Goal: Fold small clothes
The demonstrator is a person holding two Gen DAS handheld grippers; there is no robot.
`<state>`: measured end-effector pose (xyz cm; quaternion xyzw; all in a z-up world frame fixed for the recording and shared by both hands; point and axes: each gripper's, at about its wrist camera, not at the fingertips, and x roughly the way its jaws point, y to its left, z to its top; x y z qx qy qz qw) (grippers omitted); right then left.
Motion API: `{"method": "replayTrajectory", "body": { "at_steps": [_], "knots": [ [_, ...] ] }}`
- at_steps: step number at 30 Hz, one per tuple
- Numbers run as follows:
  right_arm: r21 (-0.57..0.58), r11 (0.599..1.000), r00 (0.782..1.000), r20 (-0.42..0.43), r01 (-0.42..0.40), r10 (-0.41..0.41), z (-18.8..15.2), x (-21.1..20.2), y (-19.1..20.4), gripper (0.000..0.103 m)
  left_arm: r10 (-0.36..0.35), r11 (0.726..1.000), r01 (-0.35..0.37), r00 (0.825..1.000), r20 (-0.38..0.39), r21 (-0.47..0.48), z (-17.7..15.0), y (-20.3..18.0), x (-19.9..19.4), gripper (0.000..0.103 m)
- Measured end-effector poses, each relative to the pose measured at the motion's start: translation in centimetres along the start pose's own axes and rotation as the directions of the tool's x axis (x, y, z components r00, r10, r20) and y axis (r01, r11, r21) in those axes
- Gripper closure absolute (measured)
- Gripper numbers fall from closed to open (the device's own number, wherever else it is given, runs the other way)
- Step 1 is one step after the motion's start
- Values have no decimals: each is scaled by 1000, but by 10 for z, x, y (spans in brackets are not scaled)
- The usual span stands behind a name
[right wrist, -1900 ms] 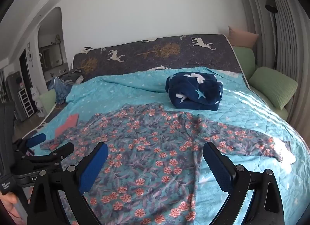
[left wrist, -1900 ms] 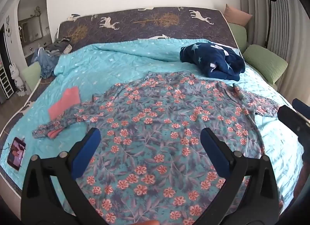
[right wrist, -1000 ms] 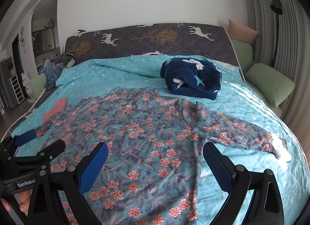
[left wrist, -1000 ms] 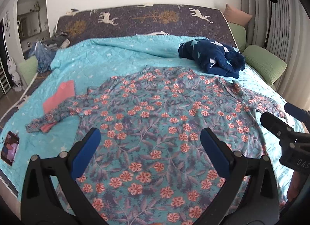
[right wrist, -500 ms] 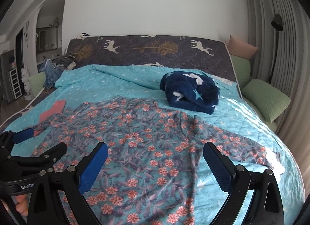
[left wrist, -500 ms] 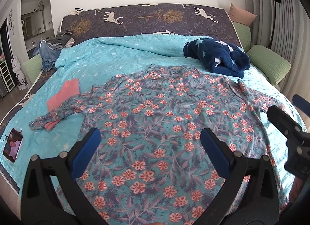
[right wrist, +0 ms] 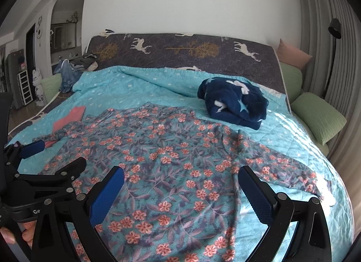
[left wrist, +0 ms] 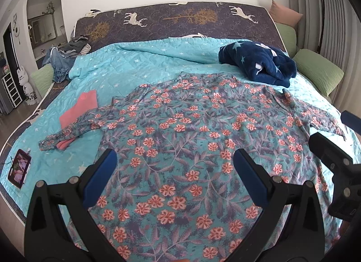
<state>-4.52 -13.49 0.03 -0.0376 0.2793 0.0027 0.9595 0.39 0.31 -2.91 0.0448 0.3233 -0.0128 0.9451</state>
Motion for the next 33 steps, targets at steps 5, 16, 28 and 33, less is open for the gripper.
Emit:
{"method": "replayTrajectory", "body": {
  "at_steps": [5, 16, 28, 33],
  "knots": [
    [-6, 1000, 1000, 15, 14, -13, -1, 0, 1, 1, -9, 1000, 9, 1000, -5, -2, 0, 0, 2, 1],
    [13, 1000, 1000, 0, 6, -6, -1, 3, 1, 1, -11, 1000, 11, 1000, 3, 6, 1, 0, 1, 1],
    [-12, 1000, 1000, 0, 3, -3, 2, 1, 4, 1, -35, 999, 35, 999, 9, 12, 3, -2, -1, 1],
    [-21, 1000, 1000, 2, 1, -1, 4, 0, 4, 1, -42, 999, 42, 999, 10, 13, 4, -1, -1, 1]
  ]
}}
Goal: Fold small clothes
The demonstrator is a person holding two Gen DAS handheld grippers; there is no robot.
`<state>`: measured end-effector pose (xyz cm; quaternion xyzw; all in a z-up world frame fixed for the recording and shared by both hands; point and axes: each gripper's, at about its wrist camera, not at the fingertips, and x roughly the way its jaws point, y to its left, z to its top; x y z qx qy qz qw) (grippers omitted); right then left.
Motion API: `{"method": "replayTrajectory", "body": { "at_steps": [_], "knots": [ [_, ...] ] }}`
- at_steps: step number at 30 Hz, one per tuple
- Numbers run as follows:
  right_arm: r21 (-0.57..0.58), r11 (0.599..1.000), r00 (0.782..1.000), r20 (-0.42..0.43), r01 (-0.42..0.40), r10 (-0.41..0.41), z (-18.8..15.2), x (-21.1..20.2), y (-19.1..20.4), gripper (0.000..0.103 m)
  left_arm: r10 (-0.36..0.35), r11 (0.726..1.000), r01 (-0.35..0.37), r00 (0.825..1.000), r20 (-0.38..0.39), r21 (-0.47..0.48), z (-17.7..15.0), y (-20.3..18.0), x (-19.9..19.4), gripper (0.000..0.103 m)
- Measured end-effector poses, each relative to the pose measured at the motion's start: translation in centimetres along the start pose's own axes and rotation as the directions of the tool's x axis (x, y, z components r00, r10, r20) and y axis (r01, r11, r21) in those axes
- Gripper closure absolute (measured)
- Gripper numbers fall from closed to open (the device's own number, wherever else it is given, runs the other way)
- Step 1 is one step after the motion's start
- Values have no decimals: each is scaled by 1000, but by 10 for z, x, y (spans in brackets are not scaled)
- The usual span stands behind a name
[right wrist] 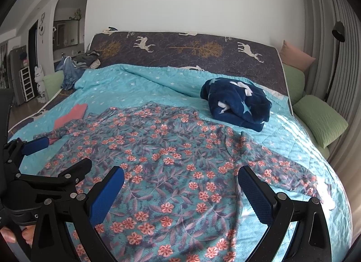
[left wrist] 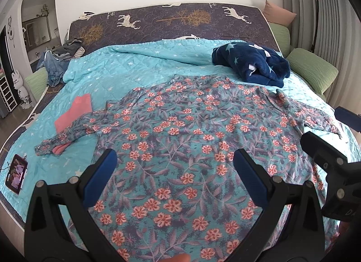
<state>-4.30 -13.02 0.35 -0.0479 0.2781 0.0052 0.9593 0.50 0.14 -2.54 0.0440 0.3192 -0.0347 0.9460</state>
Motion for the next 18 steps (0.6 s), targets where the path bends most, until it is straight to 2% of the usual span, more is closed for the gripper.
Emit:
{"method": "replayTrajectory", "body": {
  "at_steps": [18],
  "knots": [
    [1, 1000, 1000, 1, -5, 5, 5, -1, 0, 1, -4, 1000, 4, 1000, 18, -6, 5, 5, -5, 1]
  ]
}}
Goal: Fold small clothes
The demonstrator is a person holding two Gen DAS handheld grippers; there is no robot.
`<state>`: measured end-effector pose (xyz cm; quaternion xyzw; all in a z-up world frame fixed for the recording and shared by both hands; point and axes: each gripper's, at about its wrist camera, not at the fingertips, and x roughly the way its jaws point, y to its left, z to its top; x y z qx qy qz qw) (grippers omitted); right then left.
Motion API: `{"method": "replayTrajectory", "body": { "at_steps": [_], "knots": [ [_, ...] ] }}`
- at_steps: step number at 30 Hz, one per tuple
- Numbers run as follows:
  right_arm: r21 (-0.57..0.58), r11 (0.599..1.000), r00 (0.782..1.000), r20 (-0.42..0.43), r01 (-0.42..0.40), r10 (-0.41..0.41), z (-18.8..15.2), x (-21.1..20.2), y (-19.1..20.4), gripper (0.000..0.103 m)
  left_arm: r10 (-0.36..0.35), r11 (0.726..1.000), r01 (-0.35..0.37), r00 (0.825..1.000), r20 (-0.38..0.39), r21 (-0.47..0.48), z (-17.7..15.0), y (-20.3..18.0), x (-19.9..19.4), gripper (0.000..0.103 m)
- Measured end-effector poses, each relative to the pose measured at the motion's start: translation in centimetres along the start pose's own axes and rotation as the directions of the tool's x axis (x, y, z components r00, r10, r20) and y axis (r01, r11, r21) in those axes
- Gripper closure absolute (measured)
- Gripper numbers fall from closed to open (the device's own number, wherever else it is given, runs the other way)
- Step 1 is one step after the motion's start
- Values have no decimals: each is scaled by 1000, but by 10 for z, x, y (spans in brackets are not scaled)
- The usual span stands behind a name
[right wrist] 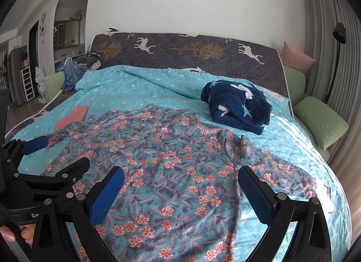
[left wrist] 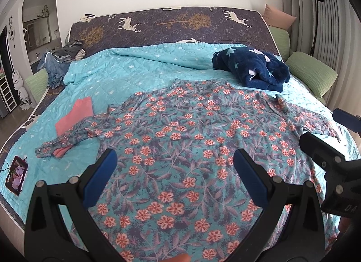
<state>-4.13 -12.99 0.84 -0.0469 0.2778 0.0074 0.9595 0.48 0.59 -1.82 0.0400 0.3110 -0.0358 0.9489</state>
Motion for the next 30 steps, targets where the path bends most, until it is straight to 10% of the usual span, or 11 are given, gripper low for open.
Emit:
{"method": "replayTrajectory", "body": {
  "at_steps": [18, 25, 30],
  "knots": [
    [-47, 999, 1000, -4, -13, 13, 11, 12, 25, 1, -76, 995, 71, 995, -64, -70, -10, 37, 10, 1],
    [-59, 998, 1000, 0, -4, 4, 23, 25, 38, 1, -201, 946, 165, 974, -105, -278, -17, 127, 37, 1],
    [-84, 996, 1000, -9, 11, -11, 29, 40, 47, 1, -123, 925, 52, 978, -168, -376, -28, 206, 71, 1]
  ]
}}
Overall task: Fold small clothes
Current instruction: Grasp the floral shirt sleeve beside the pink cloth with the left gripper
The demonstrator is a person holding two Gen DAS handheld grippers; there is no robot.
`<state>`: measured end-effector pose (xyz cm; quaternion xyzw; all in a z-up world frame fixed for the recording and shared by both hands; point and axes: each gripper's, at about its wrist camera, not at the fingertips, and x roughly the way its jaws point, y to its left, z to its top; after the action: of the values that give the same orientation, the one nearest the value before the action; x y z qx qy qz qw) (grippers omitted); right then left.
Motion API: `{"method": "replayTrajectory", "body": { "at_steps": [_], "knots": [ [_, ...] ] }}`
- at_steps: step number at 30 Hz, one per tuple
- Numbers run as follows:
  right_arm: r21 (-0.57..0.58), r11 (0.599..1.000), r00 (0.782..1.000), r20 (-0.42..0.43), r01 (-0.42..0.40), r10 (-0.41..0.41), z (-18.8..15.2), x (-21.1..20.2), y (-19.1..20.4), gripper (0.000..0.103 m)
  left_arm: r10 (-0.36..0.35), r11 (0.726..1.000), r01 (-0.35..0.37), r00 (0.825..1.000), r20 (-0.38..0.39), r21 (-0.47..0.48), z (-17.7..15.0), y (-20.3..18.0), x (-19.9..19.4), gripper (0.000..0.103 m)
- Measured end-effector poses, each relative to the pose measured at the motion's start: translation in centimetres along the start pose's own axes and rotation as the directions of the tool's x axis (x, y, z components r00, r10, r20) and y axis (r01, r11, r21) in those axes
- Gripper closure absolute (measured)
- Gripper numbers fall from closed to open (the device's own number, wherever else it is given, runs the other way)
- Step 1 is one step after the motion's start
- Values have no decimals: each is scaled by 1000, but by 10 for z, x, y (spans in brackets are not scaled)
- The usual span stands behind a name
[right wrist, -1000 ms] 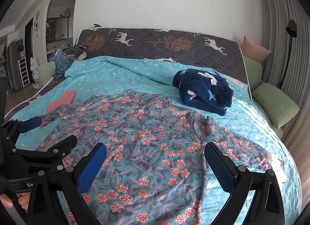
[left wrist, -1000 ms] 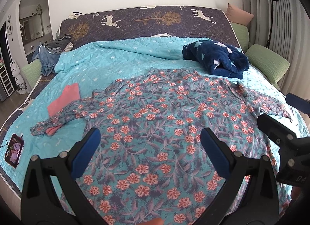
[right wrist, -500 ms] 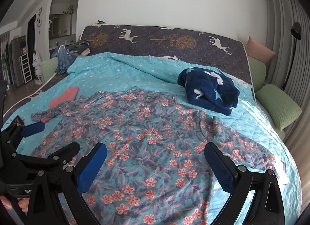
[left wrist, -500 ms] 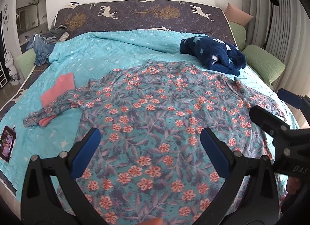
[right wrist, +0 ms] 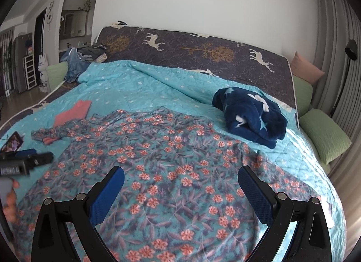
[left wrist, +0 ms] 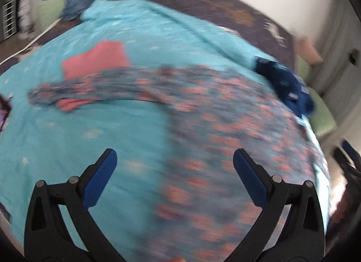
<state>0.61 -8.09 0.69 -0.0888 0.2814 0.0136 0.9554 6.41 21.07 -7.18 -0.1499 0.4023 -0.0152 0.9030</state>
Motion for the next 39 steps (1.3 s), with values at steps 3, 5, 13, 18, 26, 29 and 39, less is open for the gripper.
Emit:
{"method": "replayTrajectory", "body": {
  "at_steps": [3, 5, 13, 18, 26, 29, 39],
  "knots": [
    [-4, 1000, 1000, -8, -2, 1, 5, 7, 3, 1, 69, 983, -75, 997, -39, -169, 25, 74, 25, 1],
    [-15, 1000, 1000, -9, 3, -3, 7, 12, 6, 1, 56, 933, -85, 994, -95, -349, 42, 133, 47, 2],
    [-13, 1000, 998, -54, 12, -13, 11, 41, 13, 1, -82, 589, -89, 982, -169, -804, 62, 252, 116, 11],
    [-5, 1000, 998, -65, 8, -8, 13, 49, 15, 1, -100, 477, -151, 969, -224, -866, 68, 276, 144, 49],
    [-21, 1000, 997, -79, -6, 4, 10, 55, 20, 1, 19, 635, -144, 985, -171, -759, 100, 244, 120, 96],
    [-28, 1000, 997, -76, -9, 7, 12, 57, 22, 1, 34, 773, -73, 997, -74, -630, 130, 196, 92, 96],
    [26, 998, 998, -39, -53, 54, 20, 49, 19, 1, -115, 990, 120, 991, 68, -71, 177, -14, 62, 96]
  ]
}}
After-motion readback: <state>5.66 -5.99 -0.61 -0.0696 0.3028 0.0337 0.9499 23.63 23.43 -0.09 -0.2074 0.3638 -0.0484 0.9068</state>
